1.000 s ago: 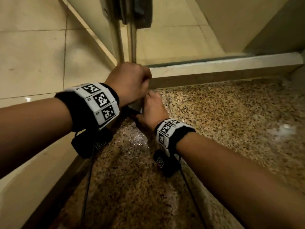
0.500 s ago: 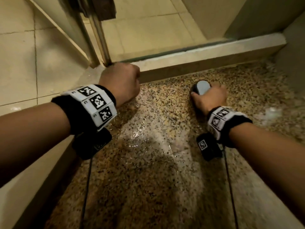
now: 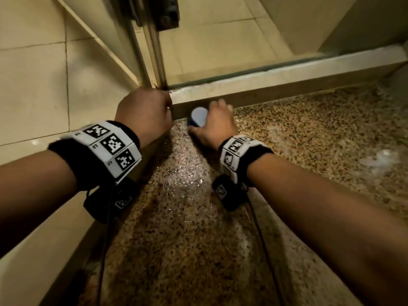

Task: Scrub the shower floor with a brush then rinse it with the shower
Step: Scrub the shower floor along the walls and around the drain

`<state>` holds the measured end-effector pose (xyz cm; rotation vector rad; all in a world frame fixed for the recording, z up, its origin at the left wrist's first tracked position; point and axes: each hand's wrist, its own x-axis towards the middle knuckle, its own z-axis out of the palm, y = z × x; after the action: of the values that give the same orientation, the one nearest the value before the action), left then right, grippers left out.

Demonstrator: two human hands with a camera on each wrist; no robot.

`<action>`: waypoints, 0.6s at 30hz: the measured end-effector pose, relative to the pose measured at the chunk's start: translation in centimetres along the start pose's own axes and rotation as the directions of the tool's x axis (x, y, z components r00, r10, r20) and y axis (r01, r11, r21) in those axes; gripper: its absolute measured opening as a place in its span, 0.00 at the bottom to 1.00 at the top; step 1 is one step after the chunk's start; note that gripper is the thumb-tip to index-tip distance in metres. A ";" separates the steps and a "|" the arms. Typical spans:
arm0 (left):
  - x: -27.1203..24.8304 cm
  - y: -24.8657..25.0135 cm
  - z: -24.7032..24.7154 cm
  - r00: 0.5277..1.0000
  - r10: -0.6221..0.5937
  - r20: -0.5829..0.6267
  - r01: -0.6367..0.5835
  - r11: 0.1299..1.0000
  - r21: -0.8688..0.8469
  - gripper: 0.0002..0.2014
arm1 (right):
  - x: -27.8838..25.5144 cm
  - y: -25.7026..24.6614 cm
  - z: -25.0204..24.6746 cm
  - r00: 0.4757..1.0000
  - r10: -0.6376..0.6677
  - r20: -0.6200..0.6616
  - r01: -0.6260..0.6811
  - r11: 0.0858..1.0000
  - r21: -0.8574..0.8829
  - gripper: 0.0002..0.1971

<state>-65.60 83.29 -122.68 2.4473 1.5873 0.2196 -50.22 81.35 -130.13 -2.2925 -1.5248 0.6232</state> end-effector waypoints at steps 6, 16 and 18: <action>-0.1 -0.4 -0.3 1.000 0.013 -0.004 -0.013 1.000 -0.019 0.13 | 0.9 9.0 -6.3 0.891 0.385 -0.240 -0.421 0.899 -0.119 0.44; -0.1 0.4 0.9 0.999 0.036 0.033 -0.034 0.998 -0.062 0.13 | -5.0 -3.1 3.7 0.955 -0.202 0.217 0.193 0.979 0.059 0.39; 0.1 0.6 0.7 0.999 0.034 0.023 -0.031 0.994 -0.100 0.13 | -3.6 -0.1 1.6 0.989 -0.070 0.129 0.068 0.998 0.016 0.36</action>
<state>-64.88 83.09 -123.18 2.3921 1.4903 0.2663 -52.33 78.11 -130.78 -2.2188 -1.6465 0.7733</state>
